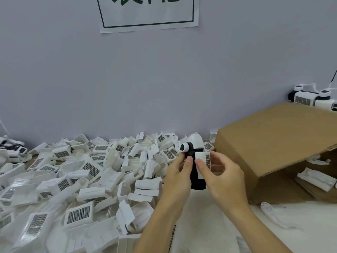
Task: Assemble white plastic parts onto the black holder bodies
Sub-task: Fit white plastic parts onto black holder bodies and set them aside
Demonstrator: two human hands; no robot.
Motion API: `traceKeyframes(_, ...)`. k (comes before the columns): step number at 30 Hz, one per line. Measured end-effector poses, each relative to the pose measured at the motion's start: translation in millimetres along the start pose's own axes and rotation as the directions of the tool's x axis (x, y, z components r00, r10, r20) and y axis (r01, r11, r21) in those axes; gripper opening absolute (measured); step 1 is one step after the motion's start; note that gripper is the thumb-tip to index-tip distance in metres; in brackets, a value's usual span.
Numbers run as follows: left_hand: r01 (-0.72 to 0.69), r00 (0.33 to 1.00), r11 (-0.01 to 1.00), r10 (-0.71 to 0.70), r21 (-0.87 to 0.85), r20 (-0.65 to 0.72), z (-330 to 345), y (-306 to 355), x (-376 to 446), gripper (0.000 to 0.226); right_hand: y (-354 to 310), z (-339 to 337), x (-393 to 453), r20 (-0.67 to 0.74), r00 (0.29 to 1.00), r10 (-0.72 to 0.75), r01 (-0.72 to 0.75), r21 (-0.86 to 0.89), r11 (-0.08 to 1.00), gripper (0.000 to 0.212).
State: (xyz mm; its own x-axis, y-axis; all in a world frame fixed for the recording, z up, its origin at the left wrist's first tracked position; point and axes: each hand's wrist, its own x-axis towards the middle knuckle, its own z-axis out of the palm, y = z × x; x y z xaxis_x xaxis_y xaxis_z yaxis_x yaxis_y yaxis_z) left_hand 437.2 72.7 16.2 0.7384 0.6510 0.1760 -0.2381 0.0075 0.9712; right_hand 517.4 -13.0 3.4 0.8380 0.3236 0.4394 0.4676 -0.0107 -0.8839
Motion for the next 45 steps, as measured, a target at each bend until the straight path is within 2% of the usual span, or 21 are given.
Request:
traceKeyframes(4, -0.039, 0.999, 0.998, 0.038, 0.057, 0.020, 1.3, -4.1, 0.4, 0.034, -2.0, -1.4, 0.8, -0.038, 0.999, 0.006, -0.007, -0.013, 1.000, 0.043)
traceKeyframes(10, -0.077, 0.994, 0.995, 0.082, 0.062, -0.070, -1.1, -2.4, 1.5, 0.049, -5.9, 0.1, -1.8, -0.033, 0.999, -0.016, 0.015, -0.031, 0.999, 0.041)
traceKeyframes(14, -0.067, 0.998, 0.995, 0.067, 0.079, -0.004, 1.2, -2.3, 0.0, 0.044, -9.9, 2.7, -6.0, -0.002, 0.999, -0.045, 0.045, -0.031, 0.998, 0.027)
traceKeyframes(23, 0.009, 0.996, 0.998, -0.004, -0.065, 0.087, 1.8, 12.5, -7.4, 0.052, -15.2, 5.5, -9.6, -0.009, 0.993, -0.114, 0.113, -0.110, 0.987, 0.031)
traceKeyframes(26, 0.006, 0.993, 0.995, 0.006, -0.102, 0.116, 2.2, 14.3, -9.0, 0.038, -15.8, 4.2, -8.8, -0.014, 0.987, -0.161, 0.157, -0.153, 0.976, 0.030)
traceKeyframes(28, -0.023, 0.998, 0.996, 0.027, -0.081, 0.051, 2.1, 12.8, -8.1, 0.025, -18.0, 3.3, -9.2, 0.051, 0.976, -0.211, 0.217, -0.164, 0.962, 0.025)
traceKeyframes(30, -0.060, 0.998, 0.998, 0.059, -0.031, -0.021, -0.3, 10.1, -6.2, 0.021, -19.5, 3.7, -9.5, 0.102, 0.963, -0.251, 0.261, -0.104, 0.960, 0.011)
traceKeyframes(31, -0.069, 0.997, 0.997, 0.068, -0.018, -0.042, -1.5, 9.6, -5.5, 0.021, -19.4, 3.3, -9.3, 0.093, 0.970, -0.226, 0.231, -0.046, 0.972, 0.014)
traceKeyframes(34, -0.056, 0.997, 0.998, 0.056, -0.009, -0.061, -1.4, 9.6, -5.1, 0.022, -20.0, -1.8, -5.2, 0.120, 0.993, 0.004, -0.015, 0.089, 0.996, 0.025)
traceKeyframes(36, -0.033, 0.999, 0.999, 0.033, 0.015, -0.041, 1.1, 8.0, -5.6, 0.026, -22.7, -4.6, -3.6, 0.227, 0.962, 0.154, -0.189, 0.142, 0.972, 0.037)
traceKeyframes(38, -0.015, 1.000, 1.000, 0.015, 0.025, -0.021, 2.0, 5.9, -5.2, 0.028, -28.6, -4.9, -4.6, 0.320, 0.913, 0.253, -0.342, 0.262, 0.902, 0.042)
traceKeyframes(42, 0.004, 0.999, 0.999, -0.003, -0.040, 0.033, -1.4, 7.9, -5.6, 0.030, -30.7, -1.7, -6.5, 0.359, 0.879, 0.314, -0.450, 0.406, 0.795, 0.041)
traceKeyframes(45, -0.028, 1.000, 1.000, 0.028, 0.012, 0.008, -0.7, 6.8, -4.8, 0.027, -32.3, 0.3, -8.4, 0.365, 0.873, 0.324, -0.475, 0.482, 0.736, 0.036)
